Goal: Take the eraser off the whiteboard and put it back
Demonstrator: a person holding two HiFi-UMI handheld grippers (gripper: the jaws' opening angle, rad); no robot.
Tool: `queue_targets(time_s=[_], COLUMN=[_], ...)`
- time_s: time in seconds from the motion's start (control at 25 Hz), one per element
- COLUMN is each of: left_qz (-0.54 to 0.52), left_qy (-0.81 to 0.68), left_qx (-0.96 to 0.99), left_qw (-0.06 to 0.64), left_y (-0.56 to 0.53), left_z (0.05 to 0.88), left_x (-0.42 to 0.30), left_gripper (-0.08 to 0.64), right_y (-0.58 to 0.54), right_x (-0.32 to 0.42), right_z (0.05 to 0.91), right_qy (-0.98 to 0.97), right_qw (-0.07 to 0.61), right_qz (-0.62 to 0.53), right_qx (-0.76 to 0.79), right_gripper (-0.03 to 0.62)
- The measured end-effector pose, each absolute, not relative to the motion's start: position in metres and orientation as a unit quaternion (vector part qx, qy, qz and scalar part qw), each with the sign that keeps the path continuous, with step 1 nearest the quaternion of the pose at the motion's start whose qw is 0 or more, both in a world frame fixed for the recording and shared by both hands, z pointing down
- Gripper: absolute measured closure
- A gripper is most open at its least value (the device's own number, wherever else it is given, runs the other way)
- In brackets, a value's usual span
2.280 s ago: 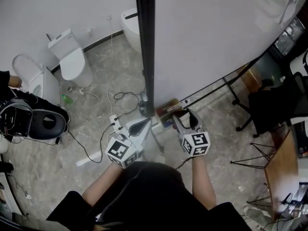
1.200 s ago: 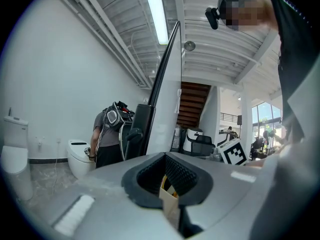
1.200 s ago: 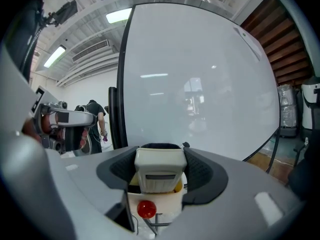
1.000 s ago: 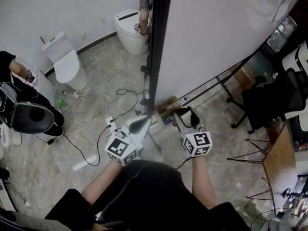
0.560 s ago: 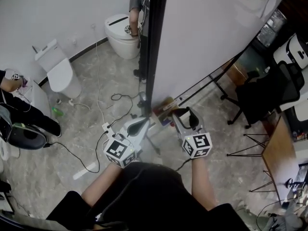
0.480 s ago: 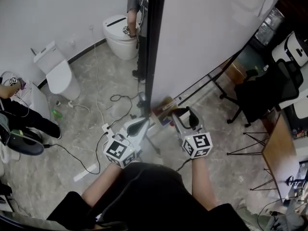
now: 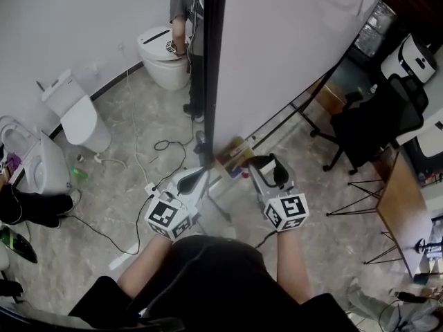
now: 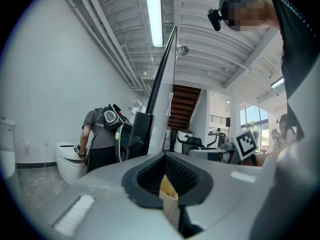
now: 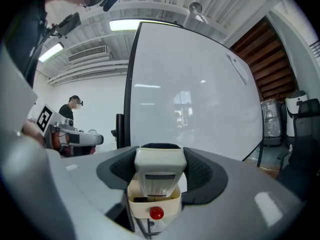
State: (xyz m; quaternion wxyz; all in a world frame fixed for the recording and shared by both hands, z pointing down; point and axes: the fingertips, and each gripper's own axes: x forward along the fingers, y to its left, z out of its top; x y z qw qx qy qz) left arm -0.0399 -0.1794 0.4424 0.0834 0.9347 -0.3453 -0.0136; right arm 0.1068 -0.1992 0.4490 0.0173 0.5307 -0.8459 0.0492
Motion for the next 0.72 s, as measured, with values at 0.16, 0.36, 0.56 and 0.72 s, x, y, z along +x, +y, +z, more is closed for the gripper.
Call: queue_targets(time_s=[0.16, 0.36, 0.56, 0.72], left_qz=[-0.016, -0.018, -0.023, -0.035], left_qy=[-0.341, -0.332, -0.327, -0.326], left_qx=[0.936, 0.940, 0.942, 0.942], left_qw=[0.082, 0.077, 0.071, 0.067], left_y=[-0.181, -0.180, -0.183, -0.184], left_z=[0.440, 0.434, 0.427, 0.414], left_x=[-0.041, -0.039, -0.036, -0.037], left_gripper=[0.555, 0.555, 0.555, 0.555], right_y=[-0.192, -0.182, -0.173, -0.164], right_x=[0.111, 0.114, 0.119, 0.119], right_z=[0.430, 0.408, 0.392, 0.375], right_qy=[-0.841, -0.837, -0.831, -0.829], right_qw=[0.001, -0.011, -0.021, -0.026], right_qz=[0.037, 0.019, 0.003, -0.010], right_qx=[0.539, 0.547, 0.555, 0.558], right_gripper=[0.310, 0.310, 0.310, 0.310])
